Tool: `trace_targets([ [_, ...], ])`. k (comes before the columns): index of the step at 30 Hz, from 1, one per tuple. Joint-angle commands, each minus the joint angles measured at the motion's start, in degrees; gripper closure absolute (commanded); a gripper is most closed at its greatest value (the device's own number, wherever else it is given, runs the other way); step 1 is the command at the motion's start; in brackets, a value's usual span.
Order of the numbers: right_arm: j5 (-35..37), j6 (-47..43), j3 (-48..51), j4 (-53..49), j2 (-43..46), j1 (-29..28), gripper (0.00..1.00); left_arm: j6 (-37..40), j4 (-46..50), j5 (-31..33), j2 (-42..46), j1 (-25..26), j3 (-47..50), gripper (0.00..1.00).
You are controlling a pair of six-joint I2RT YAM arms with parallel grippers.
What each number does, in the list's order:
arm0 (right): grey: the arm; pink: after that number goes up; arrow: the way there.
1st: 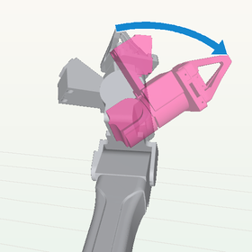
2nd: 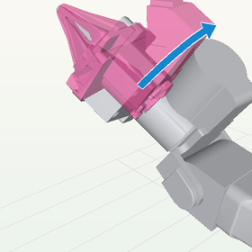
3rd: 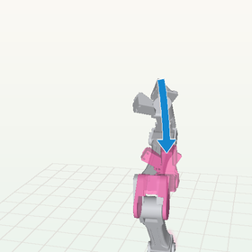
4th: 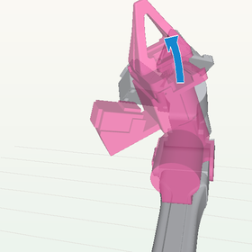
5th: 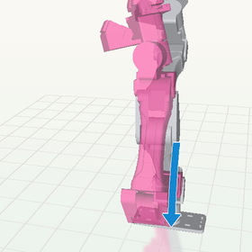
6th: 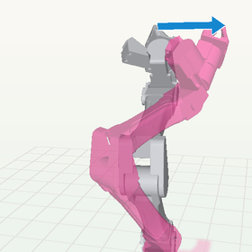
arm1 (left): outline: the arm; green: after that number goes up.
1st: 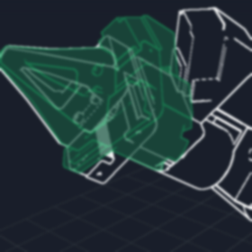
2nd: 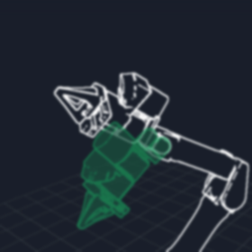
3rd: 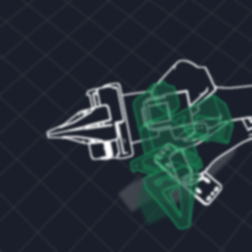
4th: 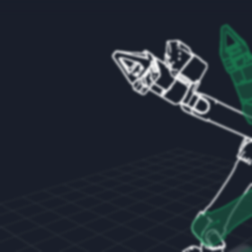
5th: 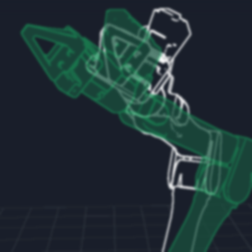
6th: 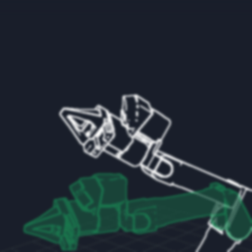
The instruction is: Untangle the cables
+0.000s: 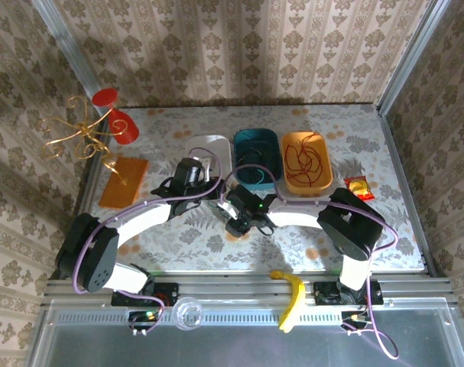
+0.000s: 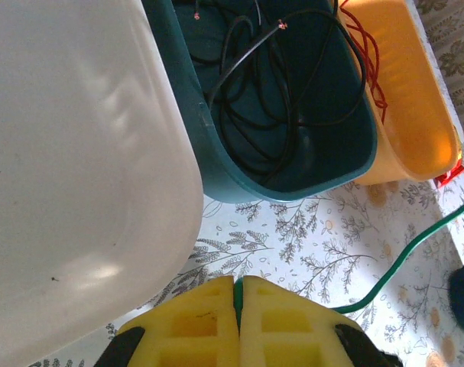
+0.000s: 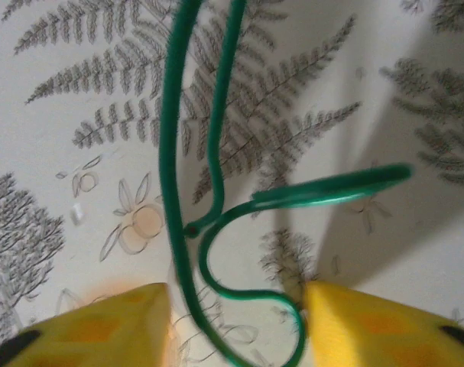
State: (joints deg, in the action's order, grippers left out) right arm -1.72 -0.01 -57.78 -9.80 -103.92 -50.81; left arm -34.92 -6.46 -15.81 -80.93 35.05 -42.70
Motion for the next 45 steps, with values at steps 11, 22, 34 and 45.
trace_targets([
  [11,-6.84,6.19,8.76,-5.48,17.83,5.15,0.84,0.66,5.93,14.79,7.81,0.38,0.91,1.0],
  [22,-8.53,21.43,20.45,-5.6,36.84,23.45,0.84,-1.26,6.63,15.47,14.75,-5.87,2.2,1.0],
  [34,-15.1,33.21,27.71,1.0,49.18,39.91,0.85,-1.7,5.24,10.75,16.24,-9.74,1.11,1.0],
  [45,-16.98,31.29,24.18,-1.88,51.48,44.04,0.84,-4.9,1.16,1.43,12.66,-13.27,-4.46,1.0],
])
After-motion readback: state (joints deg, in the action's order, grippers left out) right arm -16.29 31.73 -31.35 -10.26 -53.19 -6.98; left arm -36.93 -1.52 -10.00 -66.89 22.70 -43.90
